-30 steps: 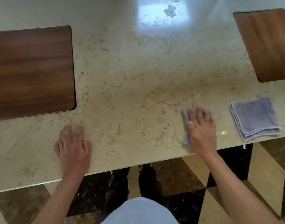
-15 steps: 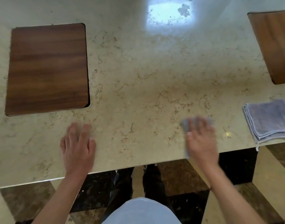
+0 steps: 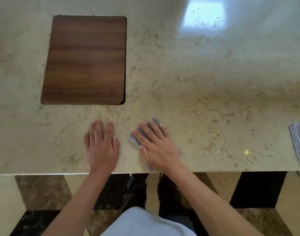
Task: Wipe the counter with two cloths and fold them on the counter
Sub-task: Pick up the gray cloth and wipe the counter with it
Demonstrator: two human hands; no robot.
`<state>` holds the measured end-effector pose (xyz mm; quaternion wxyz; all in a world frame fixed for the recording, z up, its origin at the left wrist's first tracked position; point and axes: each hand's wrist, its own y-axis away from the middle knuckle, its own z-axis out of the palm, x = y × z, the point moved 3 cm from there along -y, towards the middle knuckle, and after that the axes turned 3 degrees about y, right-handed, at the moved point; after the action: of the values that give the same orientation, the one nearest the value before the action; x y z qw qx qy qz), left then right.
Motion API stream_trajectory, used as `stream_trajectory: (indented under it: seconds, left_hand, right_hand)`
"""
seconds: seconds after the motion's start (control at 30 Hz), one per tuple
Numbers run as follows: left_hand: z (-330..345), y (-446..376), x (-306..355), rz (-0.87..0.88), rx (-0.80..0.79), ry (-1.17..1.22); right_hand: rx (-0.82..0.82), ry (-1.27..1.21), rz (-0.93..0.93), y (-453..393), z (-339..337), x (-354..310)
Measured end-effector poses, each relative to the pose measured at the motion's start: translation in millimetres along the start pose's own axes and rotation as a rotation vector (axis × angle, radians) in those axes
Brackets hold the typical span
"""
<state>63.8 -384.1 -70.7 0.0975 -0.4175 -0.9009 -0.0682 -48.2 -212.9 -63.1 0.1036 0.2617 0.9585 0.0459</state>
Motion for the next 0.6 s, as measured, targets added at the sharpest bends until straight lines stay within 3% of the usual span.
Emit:
stream_trajectory:
  seconds: [0.13,0.2,0.3,0.37,0.43,0.53,0.6]
  left_hand:
    - [2,1,0,-0.002,0.002,0.001]
    - [2,1,1,-0.006,-0.002,0.002]
    - [0,4,2,-0.006,0.027,0.074]
    - [-5,6,0,-0.064,0.11,0.219]
    - [-10,10,-1,-0.156,0.195,0.323]
    - [-5,24,20,-0.187,0.201,0.273]
    - [3,33,43,-0.19,0.169,0.226]
  right_hand:
    - [-0.037,-0.027,0.531,-71,-34,126]
    - [-0.004,-0.041,0.609,-110,-45,119]
    - [0.012,-0.006,0.265,-132,-35,29]
    - [-0.037,0.053,-0.074,-102,-15,-29]
    - [-0.086,0.052,-0.297,-51,0,-48]
    - [-0.169,0.098,-0.509,-19,-4,2]
    - [-0.095,0.168,-0.442,-49,-21,75]
